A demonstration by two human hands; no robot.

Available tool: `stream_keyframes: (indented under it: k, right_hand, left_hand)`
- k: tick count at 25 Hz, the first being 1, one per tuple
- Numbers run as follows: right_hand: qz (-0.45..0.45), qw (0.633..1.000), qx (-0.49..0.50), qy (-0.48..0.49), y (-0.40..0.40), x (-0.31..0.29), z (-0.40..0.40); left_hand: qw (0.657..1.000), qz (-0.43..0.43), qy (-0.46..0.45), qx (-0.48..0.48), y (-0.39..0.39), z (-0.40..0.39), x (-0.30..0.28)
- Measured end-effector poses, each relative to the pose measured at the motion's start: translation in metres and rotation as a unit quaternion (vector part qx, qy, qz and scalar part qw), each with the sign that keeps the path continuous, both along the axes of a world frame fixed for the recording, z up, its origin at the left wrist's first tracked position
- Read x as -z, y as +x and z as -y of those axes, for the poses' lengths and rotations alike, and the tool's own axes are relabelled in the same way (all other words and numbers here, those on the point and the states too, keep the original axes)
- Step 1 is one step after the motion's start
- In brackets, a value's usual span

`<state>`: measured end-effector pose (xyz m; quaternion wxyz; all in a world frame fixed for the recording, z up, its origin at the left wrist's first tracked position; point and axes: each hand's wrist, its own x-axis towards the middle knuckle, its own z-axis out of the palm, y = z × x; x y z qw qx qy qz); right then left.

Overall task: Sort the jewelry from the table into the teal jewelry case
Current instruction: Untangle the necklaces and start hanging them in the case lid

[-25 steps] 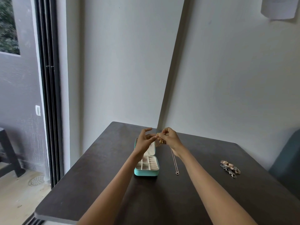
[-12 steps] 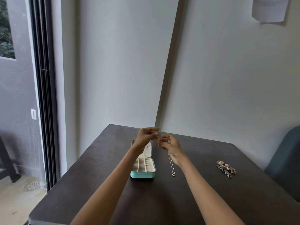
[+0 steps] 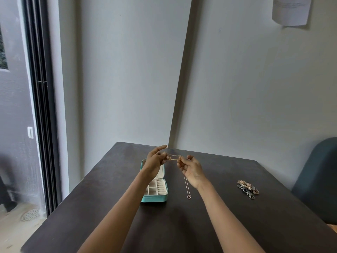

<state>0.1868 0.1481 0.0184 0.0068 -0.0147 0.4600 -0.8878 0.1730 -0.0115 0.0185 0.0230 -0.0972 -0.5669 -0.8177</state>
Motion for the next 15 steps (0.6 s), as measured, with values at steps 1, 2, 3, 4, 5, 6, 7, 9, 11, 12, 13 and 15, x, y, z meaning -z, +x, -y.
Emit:
stream_keyframes:
  k: [1, 2, 3, 4, 5, 6, 7, 9, 11, 12, 13, 15]
  right_hand:
    - [-0.001, 0.999, -0.018, -0.041, 0.002, 0.000, -0.001]
    - [-0.001, 0.997, -0.029, -0.075, 0.003, 0.000, -0.001]
    - [0.001, 0.994, -0.032, -0.103, 0.004, 0.000, 0.000]
    - [0.004, 0.992, -0.028, -0.124, 0.004, -0.001, 0.000]
    - [0.006, 0.990, -0.020, -0.138, 0.003, -0.001, 0.000]
    - [0.004, 0.989, -0.014, -0.144, 0.003, -0.002, 0.000]
    - [-0.002, 0.990, -0.009, -0.142, 0.003, -0.002, -0.001]
    - [-0.014, 0.991, -0.004, -0.131, 0.006, -0.001, -0.002]
    - [-0.019, 0.990, 0.004, -0.137, 0.010, 0.002, -0.004]
    - [-0.020, 0.988, 0.007, -0.152, 0.010, 0.002, -0.005]
    - [-0.022, 0.985, 0.008, -0.172, 0.011, 0.002, -0.006]
    - [-0.022, 0.978, 0.010, -0.208, 0.009, -0.001, -0.009]
  left_hand:
    - [1.000, 0.013, 0.023, 0.008, 0.001, 0.000, 0.002]
    - [0.998, 0.028, 0.050, 0.020, 0.002, -0.001, 0.004]
    - [0.996, 0.042, 0.077, 0.034, 0.003, -0.003, 0.005]
    - [0.992, 0.055, 0.103, 0.049, 0.004, -0.005, 0.005]
    - [0.988, 0.066, 0.122, 0.062, 0.005, -0.006, 0.004]
    - [0.986, 0.072, 0.134, 0.072, 0.006, -0.007, 0.002]
    - [0.985, 0.074, 0.139, 0.076, 0.005, -0.008, -0.001]
    - [0.983, 0.069, 0.152, 0.074, 0.004, -0.010, -0.007]
    - [0.984, 0.063, 0.152, 0.073, 0.002, -0.012, -0.010]
    - [0.986, 0.059, 0.136, 0.073, 0.001, -0.012, -0.008]
    - [0.990, 0.055, 0.108, 0.072, 0.000, -0.013, -0.003]
    - [0.997, 0.038, 0.025, 0.063, -0.001, -0.013, 0.011]
